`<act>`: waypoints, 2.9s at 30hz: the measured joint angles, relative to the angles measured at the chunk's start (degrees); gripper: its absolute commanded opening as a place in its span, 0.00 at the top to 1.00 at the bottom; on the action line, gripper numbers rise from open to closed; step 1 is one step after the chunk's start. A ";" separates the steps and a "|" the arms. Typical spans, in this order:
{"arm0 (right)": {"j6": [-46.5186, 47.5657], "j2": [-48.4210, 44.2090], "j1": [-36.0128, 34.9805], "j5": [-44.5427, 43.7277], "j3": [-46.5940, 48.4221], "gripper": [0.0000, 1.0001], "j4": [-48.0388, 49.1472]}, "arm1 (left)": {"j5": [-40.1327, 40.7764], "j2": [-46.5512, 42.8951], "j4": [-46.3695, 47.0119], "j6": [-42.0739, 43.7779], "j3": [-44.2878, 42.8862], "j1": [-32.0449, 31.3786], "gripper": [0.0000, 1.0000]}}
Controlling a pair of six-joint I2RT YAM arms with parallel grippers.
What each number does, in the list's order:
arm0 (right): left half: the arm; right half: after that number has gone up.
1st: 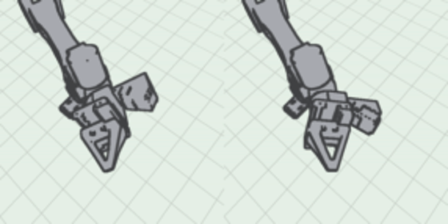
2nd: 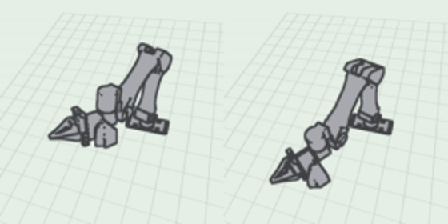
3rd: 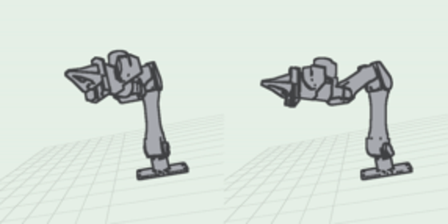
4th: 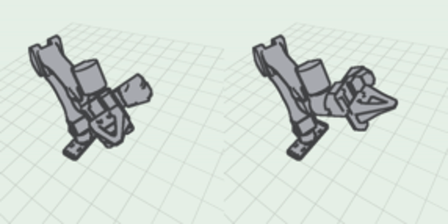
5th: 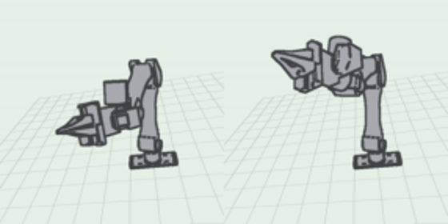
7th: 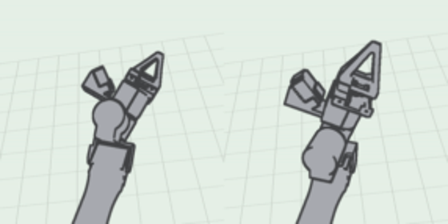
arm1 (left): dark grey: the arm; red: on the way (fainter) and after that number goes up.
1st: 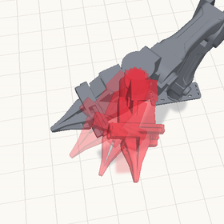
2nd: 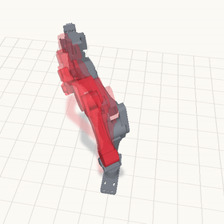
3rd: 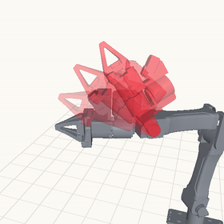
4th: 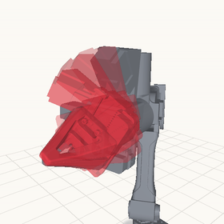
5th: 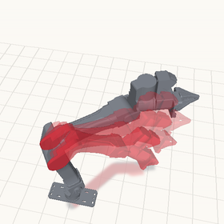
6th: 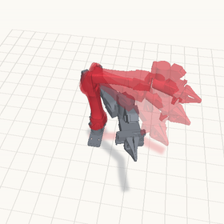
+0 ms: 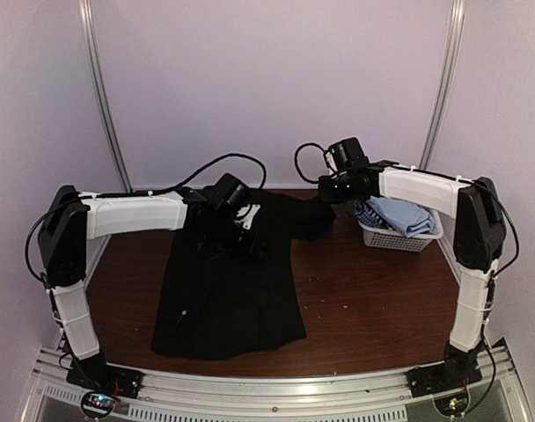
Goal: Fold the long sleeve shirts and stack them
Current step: Pick up the sleeve from the center of the board, then place the sleeve at the center of the board, then pick up the sleeve from the center of the board, then pick up the corner of the shirt from the corner of the board.
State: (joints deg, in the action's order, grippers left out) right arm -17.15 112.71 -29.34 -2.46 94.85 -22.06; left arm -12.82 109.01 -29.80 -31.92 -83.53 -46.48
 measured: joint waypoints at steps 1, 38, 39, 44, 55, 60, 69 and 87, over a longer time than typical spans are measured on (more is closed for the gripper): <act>0.11 0.02 -0.55 0.20 0.07 0.98 -0.07 | -0.13 -0.76 0.50 -0.26 0.26 1.25 0.49; 3.43 -7.34 -16.65 2.58 -18.86 0.28 6.34 | -3.50 -8.63 4.74 11.04 15.58 16.28 0.31; 3.26 -7.72 -16.41 2.45 -19.65 0.27 6.78 | -3.63 -8.63 4.66 11.30 16.00 15.76 0.31; 2.29 -9.33 -15.26 2.08 -23.61 0.27 8.22 | -4.24 -8.59 5.27 11.80 16.72 13.88 0.31; 1.01 -12.41 -14.93 2.16 -28.87 0.27 10.47 | -3.45 -3.34 6.03 12.22 15.50 11.96 0.41; 0.13 -12.83 -15.37 2.89 -30.88 0.29 10.95 | -3.67 -2.10 5.64 12.46 13.97 10.64 0.77; -1.97 -12.83 -16.44 3.89 -32.63 0.37 10.78 | -7.54 -1.86 3.19 11.43 3.08 8.74 1.00; -13.35 -12.83 -31.54 2.82 -37.09 0.52 3.56 | -10.64 -1.51 2.71 5.16 -17.75 15.43 1.00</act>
State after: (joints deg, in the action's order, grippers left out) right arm -30.50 99.88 -60.88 0.36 57.76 -18.50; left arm -23.46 107.50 -27.09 -26.76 -101.27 -31.05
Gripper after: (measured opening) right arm 0.498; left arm 0.010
